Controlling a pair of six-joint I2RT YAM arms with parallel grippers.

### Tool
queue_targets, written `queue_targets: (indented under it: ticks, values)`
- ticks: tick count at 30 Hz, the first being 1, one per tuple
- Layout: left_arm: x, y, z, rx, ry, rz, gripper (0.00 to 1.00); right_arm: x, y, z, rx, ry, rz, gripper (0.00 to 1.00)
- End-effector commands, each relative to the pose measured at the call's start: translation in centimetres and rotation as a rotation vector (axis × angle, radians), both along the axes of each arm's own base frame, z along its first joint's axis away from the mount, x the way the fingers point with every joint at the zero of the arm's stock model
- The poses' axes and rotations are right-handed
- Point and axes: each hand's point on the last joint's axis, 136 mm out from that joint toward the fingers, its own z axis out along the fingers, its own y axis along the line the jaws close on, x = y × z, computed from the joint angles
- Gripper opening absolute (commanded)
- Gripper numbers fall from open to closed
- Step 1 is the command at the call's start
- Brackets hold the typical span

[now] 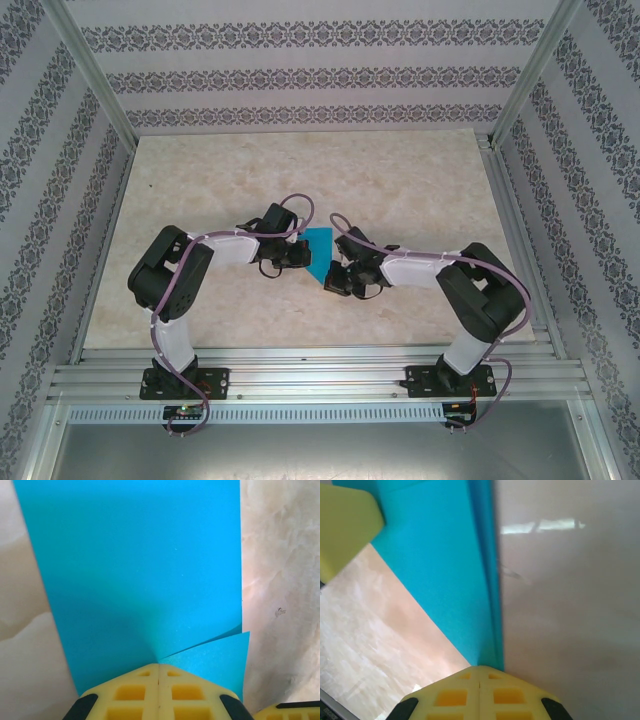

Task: Fold a paper plane with a square sheet of paper (fold left side to right side)
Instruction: Third fold the triangle at the center of the table.

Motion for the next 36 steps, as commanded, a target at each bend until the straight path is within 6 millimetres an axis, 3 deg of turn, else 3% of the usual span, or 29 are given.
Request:
queue_targets:
  ticks: [1,6,12,15,23,28,32,36]
  values:
    - [-0.5,3.5,-4.2,0.198,0.033,0.041,0.06,-5.0,-5.3,-3.2,-0.182,0.181,-0.005,0.0]
    - [-0.4,3.5,-3.9,0.195,0.026,0.04,0.06,-5.4,-5.7,-2.0,-0.186,0.17,0.035,0.0]
    - [-0.4,3.3,-3.7,0.18,0.026,0.042,0.06,-1.7,-2.7,3.3,-0.074,0.018,0.043,0.0]
    - [-0.4,3.2,-3.5,0.177,0.024,0.039,0.06,-0.2,-0.9,4.5,-0.042,-0.026,0.048,0.0]
    - [-0.4,2.9,-3.4,0.16,0.026,0.041,0.06,3.4,3.1,2.6,-0.028,-0.052,0.034,0.0]
    - [-0.4,2.9,-3.5,0.161,0.027,0.04,0.06,4.7,3.1,0.4,-0.08,-0.044,0.021,0.0]
    - [-0.4,3.1,-3.6,0.167,0.027,0.042,0.06,3.5,1.3,-1.2,-0.143,-0.004,0.015,0.0]
    - [-0.3,3.0,-3.5,0.166,0.023,0.04,0.06,0.6,-1.1,-2.5,-0.202,0.052,0.027,0.0]
